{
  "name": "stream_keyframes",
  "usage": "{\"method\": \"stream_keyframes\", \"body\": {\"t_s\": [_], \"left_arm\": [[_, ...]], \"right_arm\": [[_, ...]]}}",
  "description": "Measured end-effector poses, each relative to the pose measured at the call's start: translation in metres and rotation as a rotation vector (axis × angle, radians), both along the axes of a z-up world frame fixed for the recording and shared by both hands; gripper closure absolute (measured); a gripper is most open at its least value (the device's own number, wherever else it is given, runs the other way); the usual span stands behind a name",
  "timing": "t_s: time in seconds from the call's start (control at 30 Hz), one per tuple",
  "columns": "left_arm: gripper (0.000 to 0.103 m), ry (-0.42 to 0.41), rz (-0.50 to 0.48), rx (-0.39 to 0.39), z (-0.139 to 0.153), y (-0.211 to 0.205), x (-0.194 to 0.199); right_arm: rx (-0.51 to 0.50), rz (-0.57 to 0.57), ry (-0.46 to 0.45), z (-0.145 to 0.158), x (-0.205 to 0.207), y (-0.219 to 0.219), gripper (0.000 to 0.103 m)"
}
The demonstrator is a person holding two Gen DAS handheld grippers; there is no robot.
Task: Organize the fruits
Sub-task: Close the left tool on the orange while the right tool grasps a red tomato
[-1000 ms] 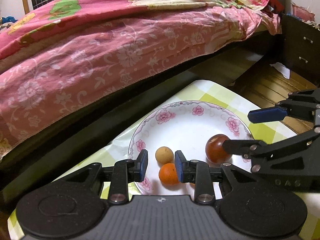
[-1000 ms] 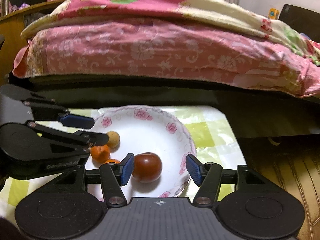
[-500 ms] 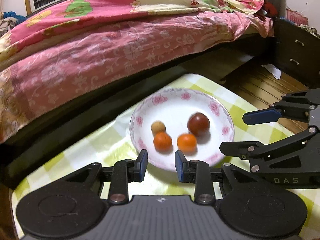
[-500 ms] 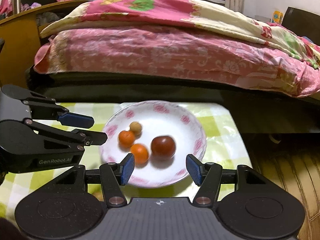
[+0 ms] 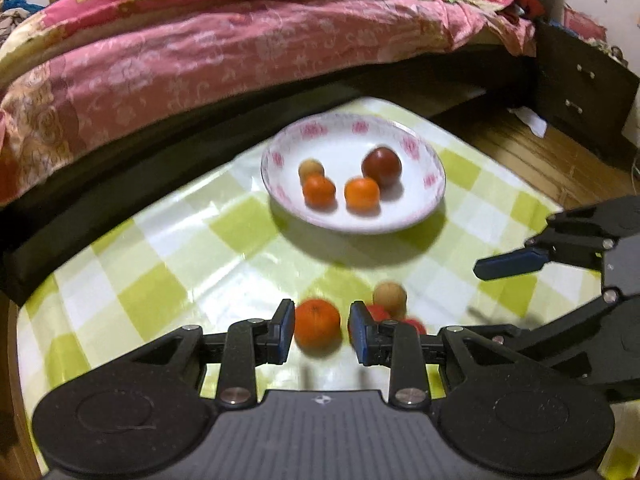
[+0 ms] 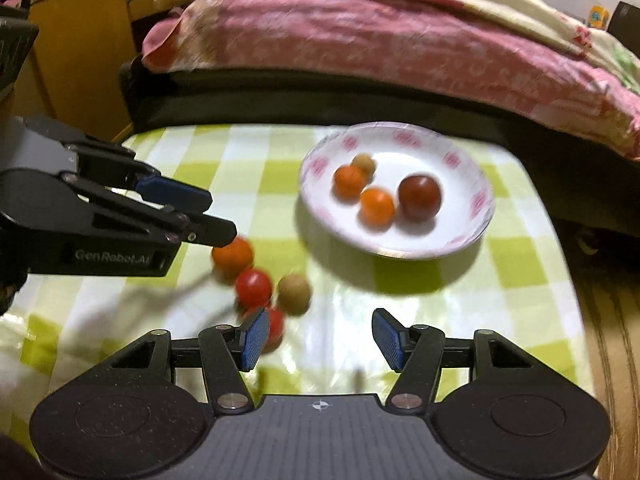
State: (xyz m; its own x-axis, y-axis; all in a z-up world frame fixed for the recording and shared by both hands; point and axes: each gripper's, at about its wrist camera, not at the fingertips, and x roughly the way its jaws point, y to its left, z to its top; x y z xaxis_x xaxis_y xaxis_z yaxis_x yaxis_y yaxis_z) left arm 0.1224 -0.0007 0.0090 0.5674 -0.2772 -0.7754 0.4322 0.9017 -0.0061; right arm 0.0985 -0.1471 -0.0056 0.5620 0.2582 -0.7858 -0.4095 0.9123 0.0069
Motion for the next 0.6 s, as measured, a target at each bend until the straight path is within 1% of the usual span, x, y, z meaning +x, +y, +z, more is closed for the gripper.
{"method": "stream_keyframes", "body": {"t_s": [0.17,0.3,0.53,0.6], "left_arm": [[0.065,0.020,-0.047,0.031,-0.013,0.002,-0.005],[0.065,0.026,-0.079,0.052,-0.021,0.003,-0.001],[0.065,0.035,-0.099,0.047,-0.031,0.003,0.014],[0.063,0.036,-0.108,0.036,-0.032,0.002,0.018]], "right_arm": [[-0.008,0.036,0.032,-0.008,-0.001,0.010,0.049],[-0.017,0.068,0.038,-0.015,0.001,0.018,0.049],[-0.003,0.102,0.057,-0.022,0.009,0.022,0.051],[0.001,0.109,0.060,-0.022,0.011,0.023,0.055]]}}
